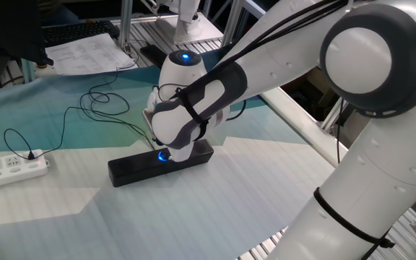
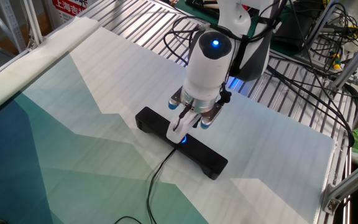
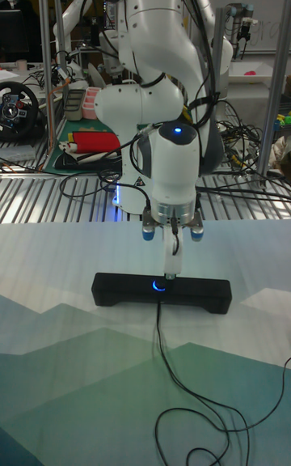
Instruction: Turn the knob to increase the volume of the speaker
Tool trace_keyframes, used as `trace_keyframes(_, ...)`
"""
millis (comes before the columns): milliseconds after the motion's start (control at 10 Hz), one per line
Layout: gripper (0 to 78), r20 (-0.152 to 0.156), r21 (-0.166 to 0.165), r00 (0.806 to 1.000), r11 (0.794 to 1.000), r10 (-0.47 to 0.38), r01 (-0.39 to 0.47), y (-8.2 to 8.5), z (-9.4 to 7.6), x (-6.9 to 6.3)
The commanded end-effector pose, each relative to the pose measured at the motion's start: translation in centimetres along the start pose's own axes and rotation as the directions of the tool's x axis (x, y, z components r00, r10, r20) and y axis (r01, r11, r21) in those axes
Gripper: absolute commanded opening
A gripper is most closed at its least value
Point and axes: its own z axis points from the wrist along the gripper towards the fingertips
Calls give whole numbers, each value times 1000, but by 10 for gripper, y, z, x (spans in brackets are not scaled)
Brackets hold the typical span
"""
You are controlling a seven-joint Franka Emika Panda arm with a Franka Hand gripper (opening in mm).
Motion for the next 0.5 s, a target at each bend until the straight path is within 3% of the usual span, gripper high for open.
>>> trace_keyframes(100, 775, 11, 39, 521, 521, -854, 853, 3, -53, 14)
trace_keyframes(400, 775, -3, 31, 383, 383, -924, 923, 4, -65, 9)
trace_keyframes(500, 775, -3, 29, 352, 352, -936, 936, 4, -67, 8)
